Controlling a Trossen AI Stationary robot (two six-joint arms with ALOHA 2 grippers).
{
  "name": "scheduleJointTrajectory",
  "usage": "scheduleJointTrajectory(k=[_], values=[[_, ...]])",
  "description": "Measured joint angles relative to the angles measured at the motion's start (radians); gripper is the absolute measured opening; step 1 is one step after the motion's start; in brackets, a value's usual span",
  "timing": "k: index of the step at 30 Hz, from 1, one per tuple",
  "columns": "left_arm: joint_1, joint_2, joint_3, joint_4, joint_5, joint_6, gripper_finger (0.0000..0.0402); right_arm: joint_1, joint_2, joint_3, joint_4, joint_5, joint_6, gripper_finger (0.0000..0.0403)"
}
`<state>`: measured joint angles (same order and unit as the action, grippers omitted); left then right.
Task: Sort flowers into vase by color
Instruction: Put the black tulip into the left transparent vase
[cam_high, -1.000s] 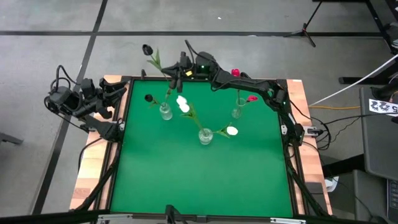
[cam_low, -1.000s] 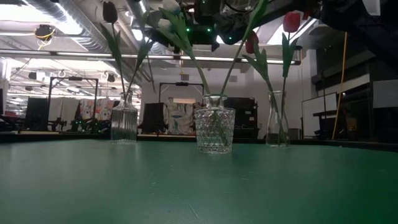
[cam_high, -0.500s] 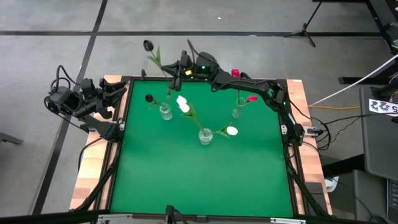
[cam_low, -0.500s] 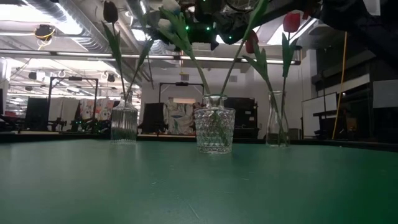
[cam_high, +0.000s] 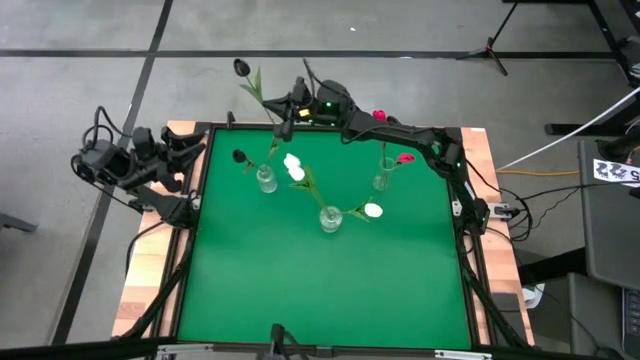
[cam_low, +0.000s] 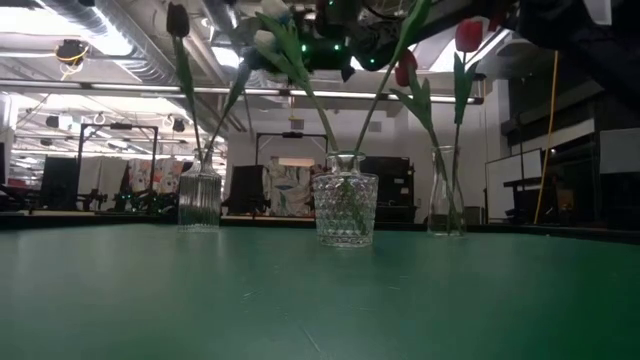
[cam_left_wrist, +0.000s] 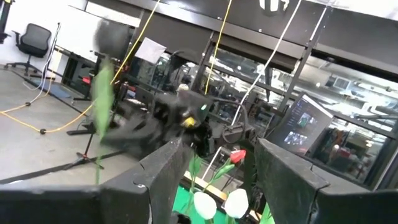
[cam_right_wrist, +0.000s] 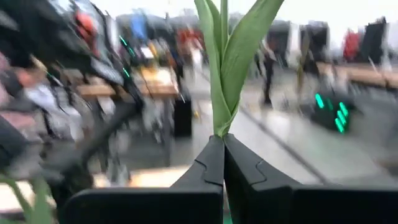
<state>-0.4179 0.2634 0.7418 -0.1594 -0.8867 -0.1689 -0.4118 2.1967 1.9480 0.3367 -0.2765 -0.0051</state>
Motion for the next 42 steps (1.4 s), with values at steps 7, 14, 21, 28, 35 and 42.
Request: scheduleJointTrajectory(k=[7,14,21,28,35,42], values=[[0.000,0.000,0.000,-0.019,0.000,-0.008,0.0200,0.007,-0.040,0.001,0.130,-0.038,-0.001,0.0000],[0.000,0.000,0.000,-0.018,0.000,-0.014,0.0200,-0.008,-0.050,0.002,-0.044,-0.001,-0.031,0.0000],[0.000,0.000,0.000,-0.018,0.000,-0.032,0.0200,0.010,-0.038,0.001,-0.163,0.027,-0.085,0.0000],[0.000,0.000,0.000,-0.018,0.000,-0.042,0.0200,0.041,-0.038,0.002,-0.257,0.041,-0.079,0.0000],[0.000,0.000,0.000,-0.018,0.000,-0.043,0.0200,0.117,-0.038,0.002,-0.306,0.035,-0.100,0.0000],[0.000,0.000,0.000,-0.018,0.000,-0.043,0.0200,0.156,-0.044,0.001,-0.322,0.041,-0.110,0.0000]])
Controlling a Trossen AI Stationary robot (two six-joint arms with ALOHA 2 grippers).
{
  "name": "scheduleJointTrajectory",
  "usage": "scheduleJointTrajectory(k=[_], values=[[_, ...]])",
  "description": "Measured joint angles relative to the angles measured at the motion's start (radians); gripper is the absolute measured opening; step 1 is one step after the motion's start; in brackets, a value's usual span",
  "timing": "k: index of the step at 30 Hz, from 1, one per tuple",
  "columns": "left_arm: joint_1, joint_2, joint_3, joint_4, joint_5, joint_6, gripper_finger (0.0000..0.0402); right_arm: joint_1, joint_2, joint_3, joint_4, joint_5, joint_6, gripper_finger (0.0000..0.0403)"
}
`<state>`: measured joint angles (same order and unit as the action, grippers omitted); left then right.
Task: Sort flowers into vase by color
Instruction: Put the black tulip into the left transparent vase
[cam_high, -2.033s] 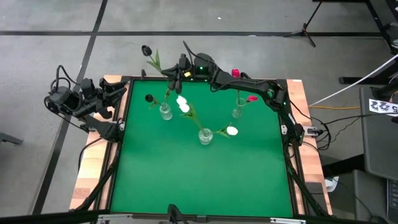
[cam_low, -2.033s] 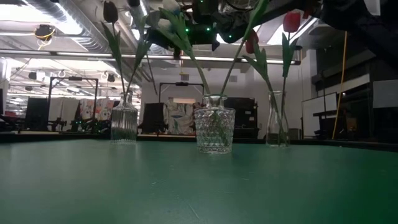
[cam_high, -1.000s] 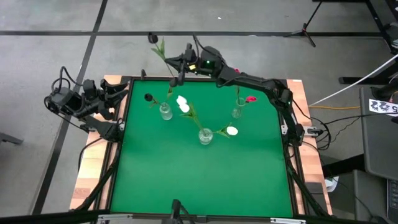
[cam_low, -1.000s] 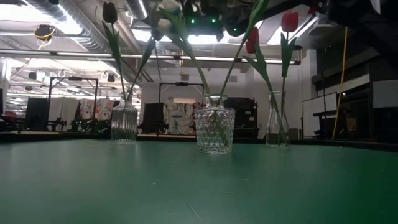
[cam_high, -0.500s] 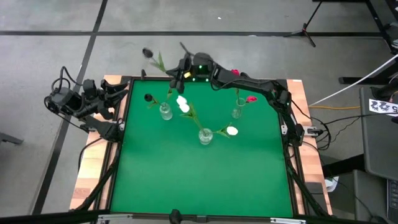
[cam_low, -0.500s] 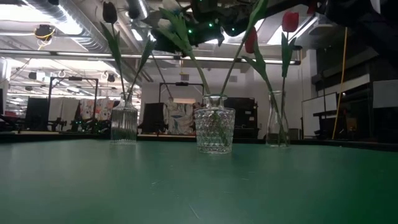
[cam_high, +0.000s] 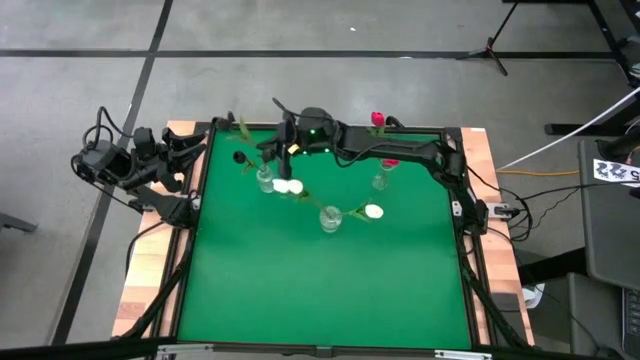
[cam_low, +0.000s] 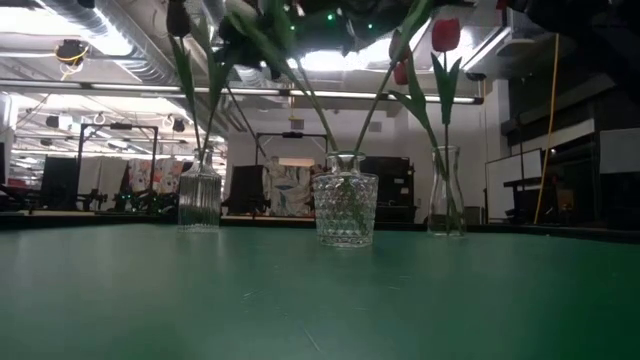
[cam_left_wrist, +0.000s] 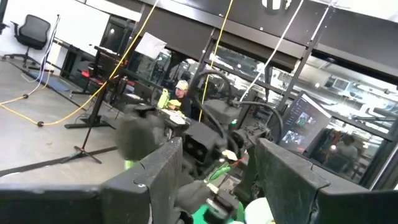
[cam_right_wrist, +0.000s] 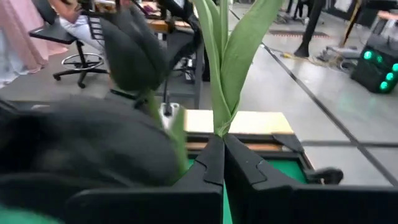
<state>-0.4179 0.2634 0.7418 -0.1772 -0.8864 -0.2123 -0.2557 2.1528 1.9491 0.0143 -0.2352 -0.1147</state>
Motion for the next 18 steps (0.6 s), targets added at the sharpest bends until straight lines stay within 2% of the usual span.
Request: scheduleJointTrajectory(k=[3,8,18], values=[[0.000,0.000,0.000,0.000,0.000,0.001,0.0200,0.005,-0.010,0.022,-0.017,-0.011,-0.021,0.0000],[0.000,0.000,0.000,0.000,0.000,0.001,0.0200,0.007,-0.016,0.104,-0.142,-0.001,-0.071,0.0000],[0.000,0.000,0.000,0.000,0.000,0.000,0.0200,0.010,0.008,0.095,-0.234,0.042,-0.082,0.0000]])
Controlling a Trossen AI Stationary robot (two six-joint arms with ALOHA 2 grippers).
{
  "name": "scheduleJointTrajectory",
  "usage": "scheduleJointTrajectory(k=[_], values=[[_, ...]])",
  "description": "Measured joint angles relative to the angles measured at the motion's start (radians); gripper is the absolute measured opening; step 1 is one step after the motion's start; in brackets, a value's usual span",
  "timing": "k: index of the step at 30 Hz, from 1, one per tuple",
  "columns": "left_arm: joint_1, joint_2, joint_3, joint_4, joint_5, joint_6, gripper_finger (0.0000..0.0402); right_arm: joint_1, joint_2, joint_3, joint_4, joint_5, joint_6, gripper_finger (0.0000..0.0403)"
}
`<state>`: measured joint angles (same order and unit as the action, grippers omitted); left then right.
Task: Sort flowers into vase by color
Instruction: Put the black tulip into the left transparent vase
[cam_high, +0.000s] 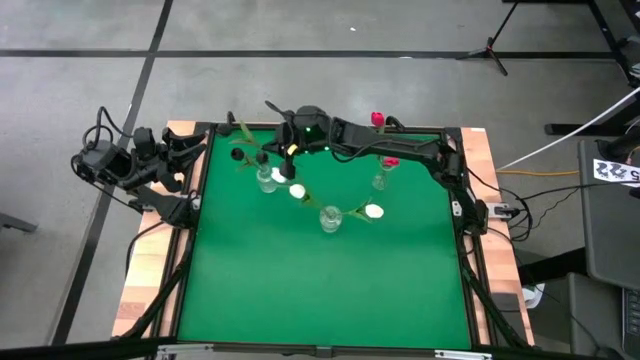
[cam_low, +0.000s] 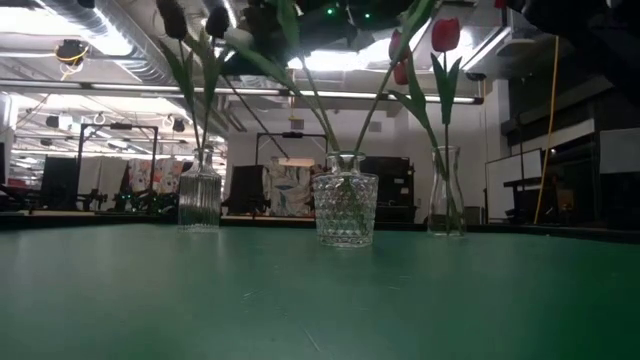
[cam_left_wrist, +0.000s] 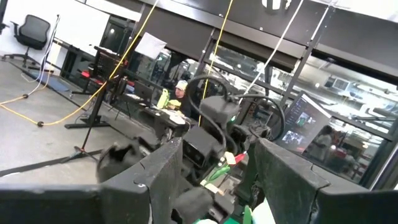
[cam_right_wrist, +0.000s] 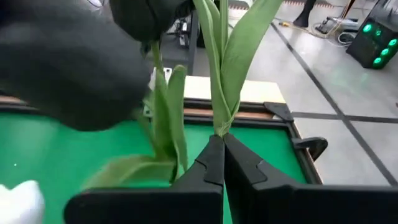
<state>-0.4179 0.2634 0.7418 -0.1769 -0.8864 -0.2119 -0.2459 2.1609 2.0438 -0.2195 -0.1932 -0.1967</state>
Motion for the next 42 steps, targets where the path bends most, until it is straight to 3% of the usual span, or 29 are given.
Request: scheduleJointTrajectory(k=[7,11,22,27,35,42], values=[[0.000,0.000,0.000,-0.004,0.000,0.000,0.0200,-0.017,0.000,0.013,0.065,0.000,0.041,0.0000],[0.000,0.000,0.000,-0.006,0.000,0.000,0.0200,-0.025,-0.004,0.043,0.086,0.055,0.030,0.0000],[0.000,0.000,0.000,-0.008,0.000,-0.002,0.0200,-0.031,0.036,0.039,0.001,0.116,0.010,0.0000],[0.000,0.000,0.000,-0.029,0.000,-0.026,0.0200,-0.030,0.035,0.041,0.026,0.223,0.034,0.0000],[0.000,0.000,0.000,-0.030,0.000,-0.050,0.0200,-0.022,0.034,0.047,-0.119,0.264,0.000,0.0000],[0.000,0.000,0.000,-0.030,0.000,-0.051,0.0200,-0.019,-0.002,0.061,-0.132,0.269,-0.078,0.0000]])
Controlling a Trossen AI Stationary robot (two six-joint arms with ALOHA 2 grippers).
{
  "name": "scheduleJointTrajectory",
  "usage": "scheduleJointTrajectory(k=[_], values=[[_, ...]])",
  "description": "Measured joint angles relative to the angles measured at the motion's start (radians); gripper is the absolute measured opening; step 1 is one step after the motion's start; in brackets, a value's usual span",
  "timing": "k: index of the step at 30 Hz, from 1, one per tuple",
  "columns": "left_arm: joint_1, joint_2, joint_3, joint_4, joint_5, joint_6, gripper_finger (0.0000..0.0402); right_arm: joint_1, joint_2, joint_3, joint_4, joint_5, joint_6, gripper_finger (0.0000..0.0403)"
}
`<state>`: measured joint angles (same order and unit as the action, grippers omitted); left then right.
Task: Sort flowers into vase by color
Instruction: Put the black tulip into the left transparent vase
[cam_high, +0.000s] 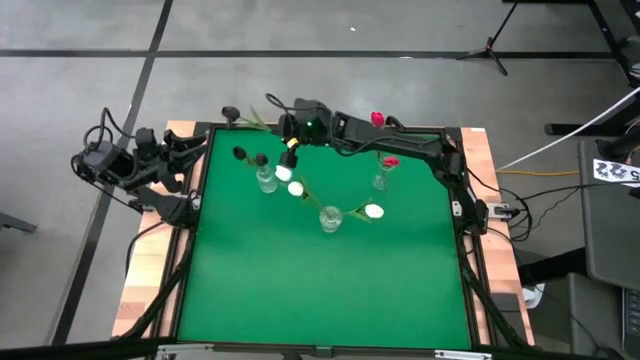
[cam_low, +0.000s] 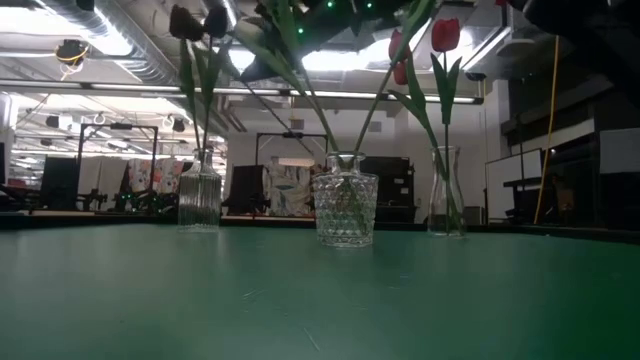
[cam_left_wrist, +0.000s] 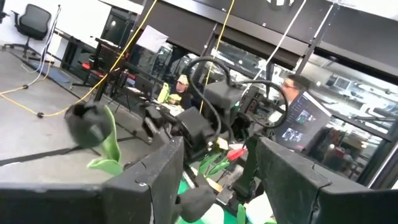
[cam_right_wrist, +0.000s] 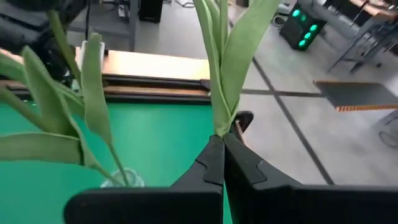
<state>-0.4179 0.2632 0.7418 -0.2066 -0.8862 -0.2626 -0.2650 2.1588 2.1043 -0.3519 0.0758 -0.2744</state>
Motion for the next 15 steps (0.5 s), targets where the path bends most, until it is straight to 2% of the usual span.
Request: scheduleJointTrajectory(k=[7,15], values=[[0.000,0.000,0.000,0.000,0.000,0.008,0.0200,0.002,0.028,-0.003,-0.035,-0.014,0.006,0.0000],[0.000,0.000,0.000,-0.001,0.000,0.010,0.0200,0.013,0.040,-0.043,0.211,-0.099,0.063,0.0000]])
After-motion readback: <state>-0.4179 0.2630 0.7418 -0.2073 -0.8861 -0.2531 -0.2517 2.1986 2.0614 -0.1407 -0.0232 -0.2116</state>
